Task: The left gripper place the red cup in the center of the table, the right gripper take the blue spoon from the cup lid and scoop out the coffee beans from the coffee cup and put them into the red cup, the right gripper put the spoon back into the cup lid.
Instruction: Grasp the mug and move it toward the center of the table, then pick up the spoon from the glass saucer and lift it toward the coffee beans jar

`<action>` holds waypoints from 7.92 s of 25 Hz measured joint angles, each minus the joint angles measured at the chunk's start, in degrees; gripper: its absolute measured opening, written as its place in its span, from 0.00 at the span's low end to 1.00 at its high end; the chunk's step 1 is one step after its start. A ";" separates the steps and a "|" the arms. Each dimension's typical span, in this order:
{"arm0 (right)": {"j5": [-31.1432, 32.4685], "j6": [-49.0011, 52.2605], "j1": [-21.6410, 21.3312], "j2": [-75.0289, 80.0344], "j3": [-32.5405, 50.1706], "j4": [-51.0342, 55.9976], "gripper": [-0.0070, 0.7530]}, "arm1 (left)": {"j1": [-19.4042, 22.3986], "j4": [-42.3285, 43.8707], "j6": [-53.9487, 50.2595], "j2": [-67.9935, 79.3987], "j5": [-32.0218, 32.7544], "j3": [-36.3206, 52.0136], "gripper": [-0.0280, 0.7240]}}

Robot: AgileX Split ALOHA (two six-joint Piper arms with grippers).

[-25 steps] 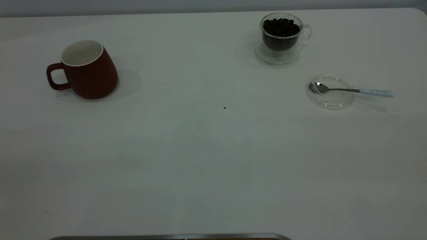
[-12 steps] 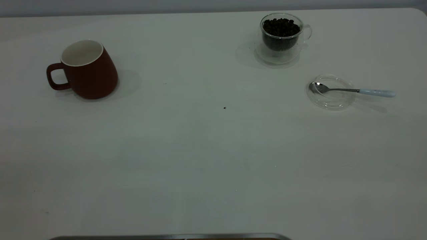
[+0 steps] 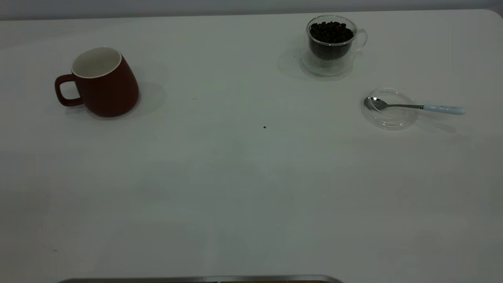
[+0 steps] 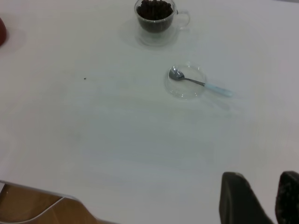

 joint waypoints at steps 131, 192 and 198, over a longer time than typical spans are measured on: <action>-0.05 0.00 0.00 0.00 0.00 -0.04 0.32 | -28.47 4.53 38.26 116.42 -3.76 -67.82 0.80; -0.05 0.00 0.00 0.00 0.00 -0.04 0.32 | -1.21 -3.95 7.69 0.06 -0.59 0.02 0.80; -0.05 0.00 0.00 0.00 0.00 -0.04 0.32 | -1.21 -3.78 6.46 0.01 -0.52 0.02 0.80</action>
